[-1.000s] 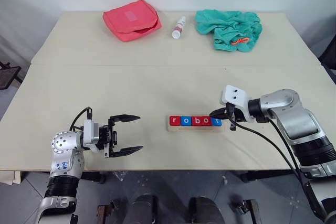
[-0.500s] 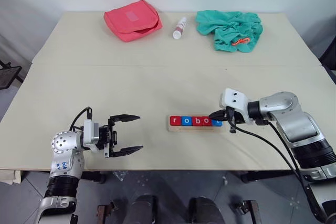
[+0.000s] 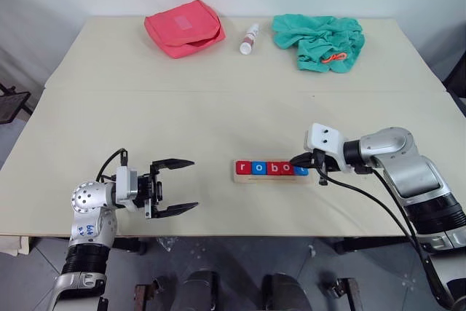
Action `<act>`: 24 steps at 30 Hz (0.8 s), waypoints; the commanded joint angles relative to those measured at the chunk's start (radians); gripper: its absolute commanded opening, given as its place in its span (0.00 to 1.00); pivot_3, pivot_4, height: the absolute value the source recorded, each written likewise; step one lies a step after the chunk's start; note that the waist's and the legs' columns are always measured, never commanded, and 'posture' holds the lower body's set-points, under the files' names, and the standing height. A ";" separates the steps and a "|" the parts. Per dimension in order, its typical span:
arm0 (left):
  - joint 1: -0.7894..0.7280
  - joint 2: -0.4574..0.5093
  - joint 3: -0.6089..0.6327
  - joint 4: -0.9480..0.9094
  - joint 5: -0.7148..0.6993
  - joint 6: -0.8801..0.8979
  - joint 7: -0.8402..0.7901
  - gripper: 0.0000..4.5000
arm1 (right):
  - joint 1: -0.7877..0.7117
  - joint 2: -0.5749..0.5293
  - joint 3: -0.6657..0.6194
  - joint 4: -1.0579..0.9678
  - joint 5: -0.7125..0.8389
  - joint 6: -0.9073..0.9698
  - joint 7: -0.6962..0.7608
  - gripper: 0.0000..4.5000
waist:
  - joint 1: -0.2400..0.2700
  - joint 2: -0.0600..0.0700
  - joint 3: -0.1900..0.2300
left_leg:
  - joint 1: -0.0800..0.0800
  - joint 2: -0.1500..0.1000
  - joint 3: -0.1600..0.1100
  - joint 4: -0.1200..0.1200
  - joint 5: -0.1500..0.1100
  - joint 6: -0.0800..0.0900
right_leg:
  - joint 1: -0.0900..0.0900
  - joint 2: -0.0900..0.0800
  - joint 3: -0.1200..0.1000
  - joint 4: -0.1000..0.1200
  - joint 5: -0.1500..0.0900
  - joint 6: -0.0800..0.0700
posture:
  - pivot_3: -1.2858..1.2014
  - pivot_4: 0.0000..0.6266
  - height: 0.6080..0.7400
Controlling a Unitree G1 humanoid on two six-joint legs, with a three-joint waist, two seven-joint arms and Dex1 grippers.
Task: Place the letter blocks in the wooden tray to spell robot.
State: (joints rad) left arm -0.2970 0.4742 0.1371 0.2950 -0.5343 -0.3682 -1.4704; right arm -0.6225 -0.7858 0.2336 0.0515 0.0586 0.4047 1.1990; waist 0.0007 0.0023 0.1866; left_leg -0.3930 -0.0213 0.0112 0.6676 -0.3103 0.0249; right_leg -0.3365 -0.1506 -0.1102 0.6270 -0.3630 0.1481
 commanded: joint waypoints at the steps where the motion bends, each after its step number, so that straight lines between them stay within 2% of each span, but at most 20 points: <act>1: -0.007 0.000 0.001 0.005 0.002 -0.016 0.002 1.00 | 0.011 -0.024 0.015 0.019 -0.025 0.013 0.006 0.01 | 0.000 0.000 0.000 | 0.000 0.000 0.000 0.000 0.000 0.000 | 0.000 0.000 0.000 0.000 0.000 0.000 | 0.52 0.24 1.00; 4: -0.008 0.000 0.001 0.005 0.002 -0.017 0.003 1.00 | 0.008 -0.030 0.018 0.022 -0.034 -0.012 0.009 0.01 | 0.000 0.000 0.000 | 0.000 0.000 0.000 0.000 0.000 0.000 | 0.000 0.000 0.000 0.000 0.000 0.000 | 0.52 0.24 1.00; 9: -0.005 0.002 0.004 0.002 0.001 -0.018 0.004 1.00 | -0.046 0.005 -0.011 -0.032 0.017 0.064 0.010 0.01 | -0.002 0.000 0.000 | 0.000 0.000 0.000 0.000 0.000 0.000 | 0.000 0.000 0.000 0.000 0.000 0.000 | 0.52 0.24 1.00; 17: 0.003 -0.001 0.003 -0.003 0.000 -0.020 0.013 1.00 | -0.095 -0.011 -0.047 0.037 0.029 0.051 0.010 0.01 | -0.003 0.000 0.000 | 0.000 0.000 0.000 -0.001 0.000 0.000 | -0.001 0.000 0.000 0.000 0.000 0.000 | 0.52 0.24 1.00; 24: 0.004 -0.008 -0.002 -0.003 0.002 -0.024 0.018 1.00 | -0.067 -0.015 -0.018 0.114 0.002 -0.009 0.014 0.01 | -0.004 0.000 0.000 | 0.000 0.000 0.001 -0.001 0.000 0.000 | -0.001 0.000 0.000 0.000 0.000 0.000 | 0.52 0.24 1.00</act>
State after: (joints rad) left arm -0.2974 0.4680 0.1370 0.3078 -0.5307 -0.3811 -1.4579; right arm -0.6949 -0.7849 0.2259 0.1685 0.0668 0.4174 1.2082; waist -0.0034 0.0024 0.1866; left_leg -0.3933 -0.0211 0.0122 0.6665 -0.3103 0.0249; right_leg -0.3380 -0.1505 -0.1103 0.6270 -0.3630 0.1481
